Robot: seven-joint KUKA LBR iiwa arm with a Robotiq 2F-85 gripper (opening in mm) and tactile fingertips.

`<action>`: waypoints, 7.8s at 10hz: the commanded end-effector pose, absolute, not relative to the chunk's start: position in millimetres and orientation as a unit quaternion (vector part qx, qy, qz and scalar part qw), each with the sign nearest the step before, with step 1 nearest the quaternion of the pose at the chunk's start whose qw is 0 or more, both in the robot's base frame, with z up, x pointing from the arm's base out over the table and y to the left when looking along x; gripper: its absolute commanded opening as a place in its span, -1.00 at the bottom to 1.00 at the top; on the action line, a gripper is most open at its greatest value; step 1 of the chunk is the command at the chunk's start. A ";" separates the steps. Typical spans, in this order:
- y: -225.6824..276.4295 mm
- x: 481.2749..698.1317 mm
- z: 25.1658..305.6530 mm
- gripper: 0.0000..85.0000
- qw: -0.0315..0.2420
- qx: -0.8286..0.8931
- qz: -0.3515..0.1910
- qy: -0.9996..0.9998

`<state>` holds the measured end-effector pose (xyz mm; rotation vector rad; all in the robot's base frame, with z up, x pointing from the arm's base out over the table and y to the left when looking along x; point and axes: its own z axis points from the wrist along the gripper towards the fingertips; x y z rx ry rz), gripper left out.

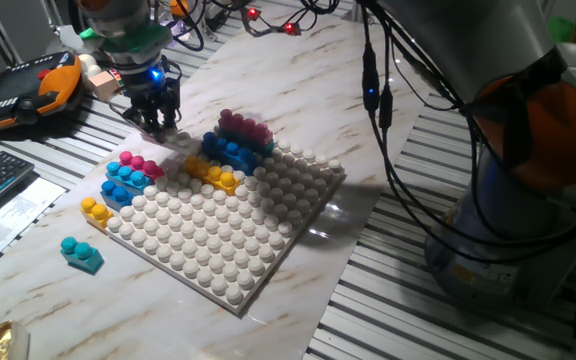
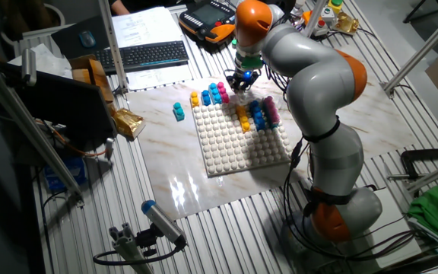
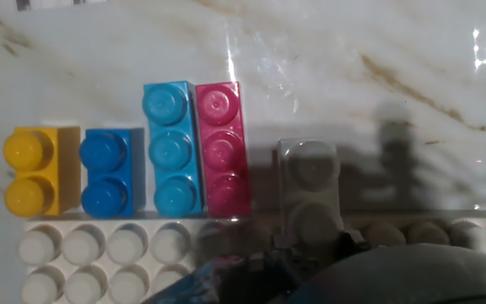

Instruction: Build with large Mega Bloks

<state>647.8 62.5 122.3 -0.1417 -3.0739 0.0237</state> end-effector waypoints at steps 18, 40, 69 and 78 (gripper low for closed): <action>20.3 569.4 147.2 -0.98 0.016 -0.092 0.049 -0.994; 9.1 550.5 109.2 -0.98 -0.002 -0.082 0.043 -0.996; 8.8 559.0 109.3 -0.98 0.037 -0.060 0.025 -0.997; 9.5 546.5 112.0 -0.98 0.061 -0.056 0.023 -0.996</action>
